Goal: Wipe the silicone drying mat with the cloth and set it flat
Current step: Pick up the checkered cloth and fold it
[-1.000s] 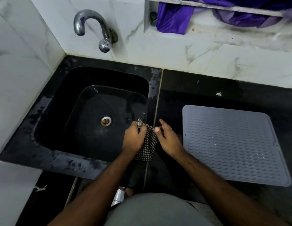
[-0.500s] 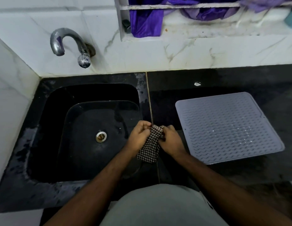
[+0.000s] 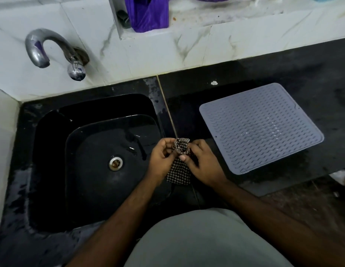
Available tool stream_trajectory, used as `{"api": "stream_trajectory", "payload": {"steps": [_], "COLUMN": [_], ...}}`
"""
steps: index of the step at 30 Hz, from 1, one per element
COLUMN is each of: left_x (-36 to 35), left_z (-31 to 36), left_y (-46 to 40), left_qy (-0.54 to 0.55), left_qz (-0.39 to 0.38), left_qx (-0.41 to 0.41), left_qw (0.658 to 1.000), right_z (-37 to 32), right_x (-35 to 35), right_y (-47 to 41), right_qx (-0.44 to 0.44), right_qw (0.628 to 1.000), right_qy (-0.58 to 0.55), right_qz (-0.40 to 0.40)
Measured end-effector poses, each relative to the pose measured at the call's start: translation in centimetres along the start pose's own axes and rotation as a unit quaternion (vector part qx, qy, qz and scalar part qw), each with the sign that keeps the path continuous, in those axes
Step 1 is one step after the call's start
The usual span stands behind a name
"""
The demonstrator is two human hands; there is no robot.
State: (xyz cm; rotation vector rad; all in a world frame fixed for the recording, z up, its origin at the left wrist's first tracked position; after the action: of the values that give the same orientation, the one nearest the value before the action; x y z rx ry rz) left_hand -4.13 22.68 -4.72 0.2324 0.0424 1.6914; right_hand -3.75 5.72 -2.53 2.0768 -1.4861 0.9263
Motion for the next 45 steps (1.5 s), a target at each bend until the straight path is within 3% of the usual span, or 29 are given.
{"api": "stream_trajectory", "payload": {"steps": [3, 6, 8, 12, 15, 21, 23, 27, 29, 31, 34, 38, 42, 45], "left_x": [0.0, 0.5, 0.9, 0.9, 0.2, -0.2, -0.1, -1.0, -2.2, -3.4, -5.8, -9.4, -13.5, -15.9], "left_z": [-0.2, -0.2, -0.2, -0.4, -0.8, -0.2, -0.3, 0.9, 2.1, 3.2, 4.9, 6.4, 8.2, 9.5], "left_y": [0.1, -0.2, -0.5, 0.0, 0.5, 0.5, 0.2, 0.0, -0.2, -0.6, -1.5, -3.1, -4.4, -5.4], "left_qy": [-0.007, -0.097, -0.176, -0.257, -0.294, -0.306, -0.257, 0.007, 0.058, 0.08, 0.068, 0.027, 0.11, 0.145], "left_qz": [0.021, 0.062, 0.067, 0.007, -0.049, -0.049, -0.05, 0.04, 0.107, 0.149, 0.119, 0.038, -0.054, -0.06], "left_qx": [-0.01, -0.035, -0.049, 0.038, 0.07, 0.152, 0.178, 0.226, 0.213, 0.198, 0.163, 0.11, 0.132, 0.106], "left_qw": [1.0, 0.993, 0.981, 0.966, 0.952, 0.939, 0.949, 0.973, 0.969, 0.965, 0.977, 0.993, 0.984, 0.982], "right_z": [-0.2, 0.4, 0.8, 1.2, 1.2, 1.3, 1.3, 1.1, 1.3, 1.2, 1.7, 3.0, 6.6, 9.6], "right_x": [-0.1, -0.1, -0.2, 0.1, -0.4, -0.7, -0.6, 0.6, 1.8, 2.8, 4.1, 7.4, 11.2, 13.7], "right_y": [-0.2, -0.9, -1.4, -1.9, -2.5, -3.4, -3.3, -2.7, -3.0, -3.4, -3.7, -4.1, -5.7, -7.3], "right_qx": [-0.075, -0.133, -0.157, -0.091, -0.064, -0.058, -0.058, -0.074, -0.046, -0.035, -0.055, -0.106, -0.19, -0.226], "right_qw": [0.995, 0.99, 0.987, 0.98, 0.987, 0.985, 0.988, 0.993, 0.996, 0.999, 0.997, 0.989, 0.97, 0.939], "right_qy": [-0.061, -0.016, 0.038, 0.179, 0.129, 0.062, 0.072, 0.071, 0.04, -0.017, -0.022, -0.096, -0.131, -0.252], "right_qz": [0.01, 0.039, 0.012, 0.011, -0.065, -0.149, -0.122, 0.05, 0.06, 0.014, -0.039, -0.026, -0.071, -0.061]}}
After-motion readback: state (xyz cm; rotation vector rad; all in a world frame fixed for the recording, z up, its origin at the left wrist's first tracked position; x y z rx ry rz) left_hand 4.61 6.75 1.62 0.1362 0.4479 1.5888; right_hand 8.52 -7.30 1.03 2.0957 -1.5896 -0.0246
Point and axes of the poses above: each hand's wrist, its own y-axis away from the middle knuckle, its own x-axis out of the back of the hand, z = x × y, the point moved 1 cm from there along -y, towards the middle knuckle, and after that the axes turned 1 degree about -y, right-handed, at the moved point
